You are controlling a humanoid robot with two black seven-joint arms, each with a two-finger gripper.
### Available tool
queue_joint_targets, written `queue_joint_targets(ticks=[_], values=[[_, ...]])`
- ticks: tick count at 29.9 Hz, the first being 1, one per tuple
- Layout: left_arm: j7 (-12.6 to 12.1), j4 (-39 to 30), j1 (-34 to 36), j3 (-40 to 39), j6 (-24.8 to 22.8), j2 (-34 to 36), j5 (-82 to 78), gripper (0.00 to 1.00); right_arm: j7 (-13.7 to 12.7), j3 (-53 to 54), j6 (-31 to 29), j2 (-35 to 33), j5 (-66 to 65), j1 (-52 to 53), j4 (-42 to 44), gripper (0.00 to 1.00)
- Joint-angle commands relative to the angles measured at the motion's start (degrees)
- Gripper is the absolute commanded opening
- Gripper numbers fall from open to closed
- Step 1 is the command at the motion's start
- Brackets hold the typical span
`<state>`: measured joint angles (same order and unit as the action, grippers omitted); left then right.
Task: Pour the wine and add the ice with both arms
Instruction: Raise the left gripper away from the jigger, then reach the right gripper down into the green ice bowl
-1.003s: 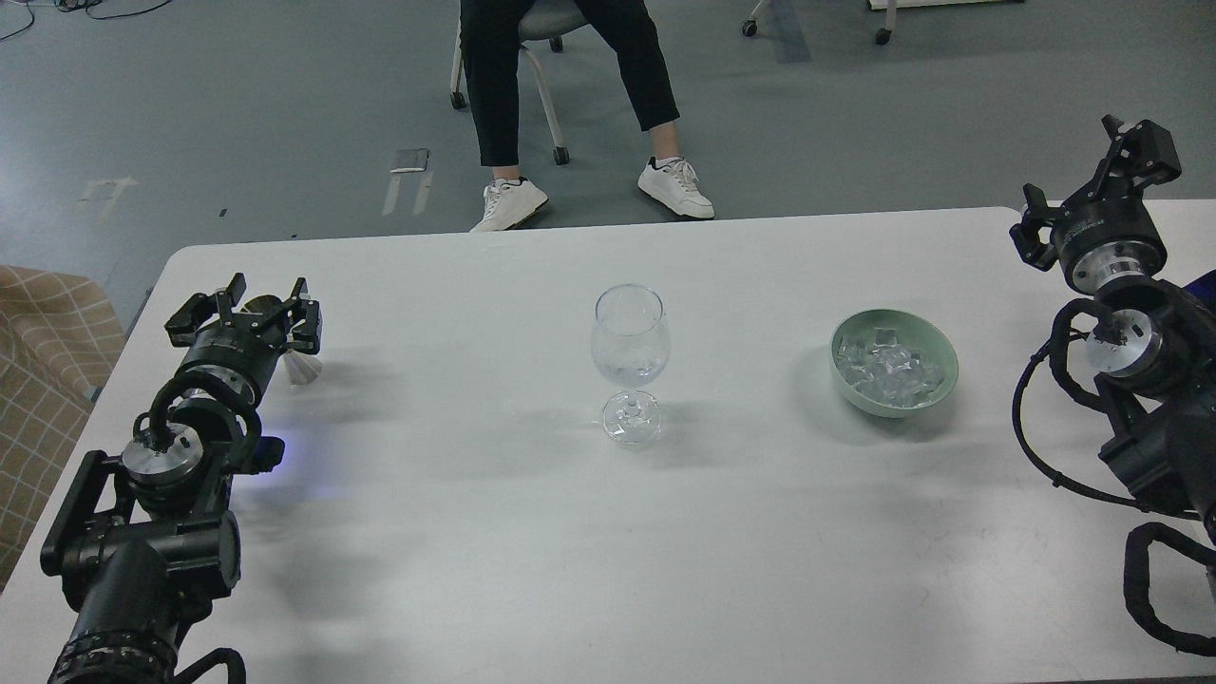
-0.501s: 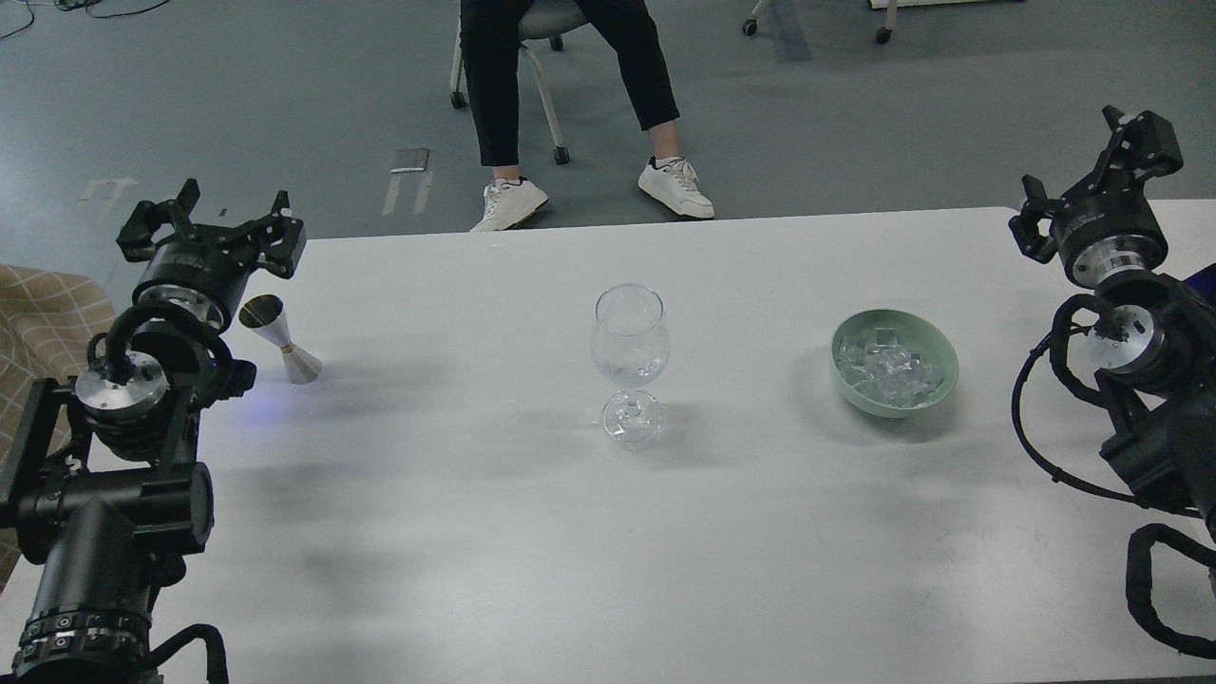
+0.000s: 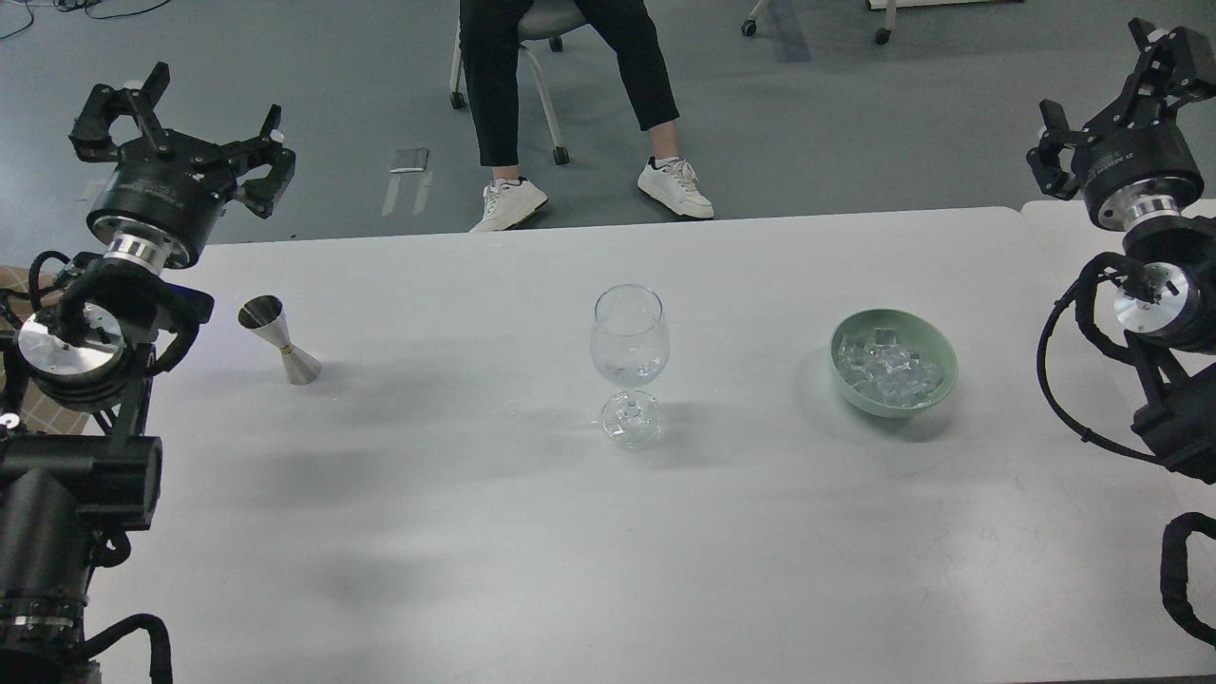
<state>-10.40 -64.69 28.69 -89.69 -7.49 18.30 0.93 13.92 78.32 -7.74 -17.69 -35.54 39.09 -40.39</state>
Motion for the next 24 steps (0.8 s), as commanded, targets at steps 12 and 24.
queue_joint_targets(ticks=[12, 24], values=[[6.4, 1.5, 3.9, 8.2, 0.6, 0.7, -16.4, 0.96, 0.8, -18.1, -0.3, -11.0, -8.5, 3.1, -3.0, 1.0], [4.1, 6.2, 4.2, 10.5, -0.1, 0.8, -18.2, 0.96, 2.2, -33.6, 0.3, -20.9, -43.1, 6.0, -13.3, 1.0]])
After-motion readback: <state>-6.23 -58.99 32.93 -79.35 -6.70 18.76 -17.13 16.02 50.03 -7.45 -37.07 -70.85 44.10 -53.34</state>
